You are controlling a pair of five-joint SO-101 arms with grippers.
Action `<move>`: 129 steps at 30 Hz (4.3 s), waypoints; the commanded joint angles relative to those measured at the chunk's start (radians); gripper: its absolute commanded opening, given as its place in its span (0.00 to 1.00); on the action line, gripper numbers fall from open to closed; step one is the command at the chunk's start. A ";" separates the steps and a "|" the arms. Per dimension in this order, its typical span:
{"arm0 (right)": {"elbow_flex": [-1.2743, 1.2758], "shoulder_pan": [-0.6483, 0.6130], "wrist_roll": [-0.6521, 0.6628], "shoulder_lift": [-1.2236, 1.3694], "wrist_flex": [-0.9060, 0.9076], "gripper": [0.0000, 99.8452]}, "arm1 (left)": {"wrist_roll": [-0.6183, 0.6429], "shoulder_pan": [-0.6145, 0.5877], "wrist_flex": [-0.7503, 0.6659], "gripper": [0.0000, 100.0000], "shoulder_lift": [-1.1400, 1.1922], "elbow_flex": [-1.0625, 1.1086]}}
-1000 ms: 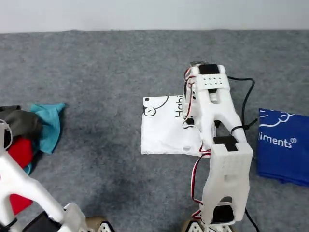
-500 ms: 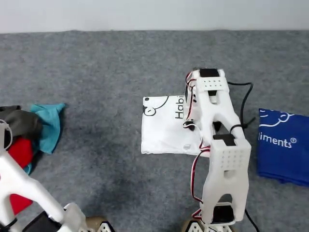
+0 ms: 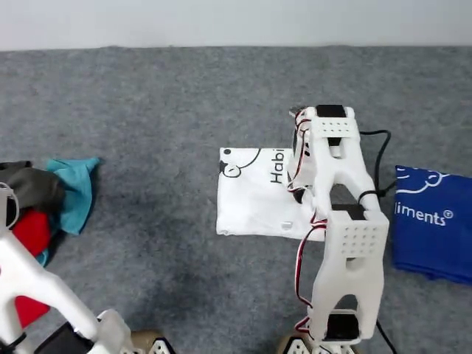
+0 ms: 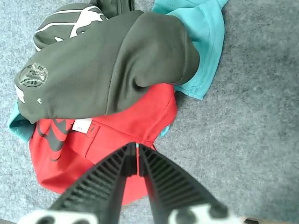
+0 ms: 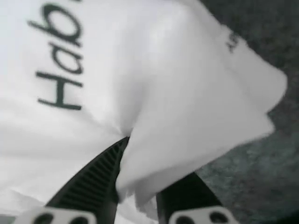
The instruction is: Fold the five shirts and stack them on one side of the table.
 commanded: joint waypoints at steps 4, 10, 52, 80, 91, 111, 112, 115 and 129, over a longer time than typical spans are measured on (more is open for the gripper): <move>-0.158 0.122 0.589 -0.022 0.018 0.01 | -0.003 -0.006 0.021 0.01 -0.034 -0.005; -0.516 0.124 0.962 0.058 0.018 0.01 | -0.005 -0.005 0.021 0.01 -0.034 -0.005; -0.680 0.042 -0.594 -0.021 0.165 0.28 | -0.006 -0.002 0.020 0.01 -0.029 -0.005; -0.419 -0.054 -0.961 0.186 -0.077 0.52 | -0.006 -0.005 0.020 0.01 -0.028 -0.005; -0.419 -0.056 -0.965 0.302 -0.107 0.52 | -0.006 -0.002 0.021 0.01 -0.031 -0.005; -0.419 -0.054 -0.961 0.305 -0.101 0.15 | -0.008 -0.002 0.020 0.01 -0.032 -0.005; -0.419 -0.054 -0.961 0.303 -0.101 0.15 | -0.008 -0.002 0.020 0.01 -0.032 -0.005; -0.419 -0.054 -0.961 0.303 -0.101 0.14 | -0.008 -0.002 0.020 0.01 -0.032 -0.005; -0.419 -0.056 -0.942 0.298 -0.099 0.02 | -0.006 -0.002 0.020 0.01 -0.032 -0.005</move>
